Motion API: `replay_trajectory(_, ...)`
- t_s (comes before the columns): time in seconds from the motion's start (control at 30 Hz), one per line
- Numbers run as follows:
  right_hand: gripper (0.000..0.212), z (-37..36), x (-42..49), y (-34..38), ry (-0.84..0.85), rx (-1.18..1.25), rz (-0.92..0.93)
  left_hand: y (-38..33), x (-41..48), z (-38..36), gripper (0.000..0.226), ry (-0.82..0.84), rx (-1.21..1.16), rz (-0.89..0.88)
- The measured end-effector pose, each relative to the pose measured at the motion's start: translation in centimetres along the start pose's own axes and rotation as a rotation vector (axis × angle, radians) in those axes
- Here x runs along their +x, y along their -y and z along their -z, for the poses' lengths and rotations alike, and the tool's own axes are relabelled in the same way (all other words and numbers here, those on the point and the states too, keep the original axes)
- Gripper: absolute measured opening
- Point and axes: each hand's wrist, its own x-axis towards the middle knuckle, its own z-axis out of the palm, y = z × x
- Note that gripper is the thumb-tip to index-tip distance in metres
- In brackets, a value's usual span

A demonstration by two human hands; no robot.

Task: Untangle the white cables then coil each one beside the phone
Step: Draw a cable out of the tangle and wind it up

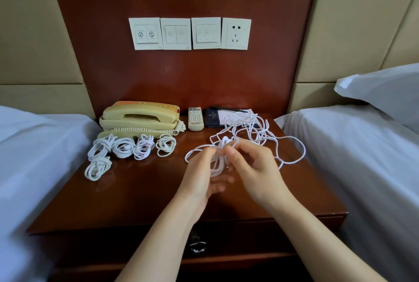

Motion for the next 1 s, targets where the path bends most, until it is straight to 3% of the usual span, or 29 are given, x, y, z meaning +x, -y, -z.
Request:
replay_trajectory(0.07,0.023,0.2,0.1,0.0,0.017,-0.028,0.006,-0.1,0.0,0.1,0.041,0.025,-0.027,-0.009)
replay_trajectory(0.27,0.031,0.5,-0.1,-0.2,0.041,-0.109,0.042,-0.1,0.3,0.0,0.041,-0.016,0.036,-0.059)
replay_trajectory(0.5,0.014,0.4,-0.2,-0.6,-0.150,-0.157,0.006,0.9,1.3,-0.6,0.031,-0.077,0.222,-0.134)
replay_trajectory(0.7,0.014,0.1,0.2,-0.8,-0.250,-0.200,-0.011,1.6,1.3,-1.3,0.025,-0.079,0.270,-0.214)
replay_trajectory(1.0,0.018,0.5,0.7,-0.2,-0.239,-0.343,-0.009,2.5,1.8,-1.9,0.028,-0.107,0.154,-0.161)
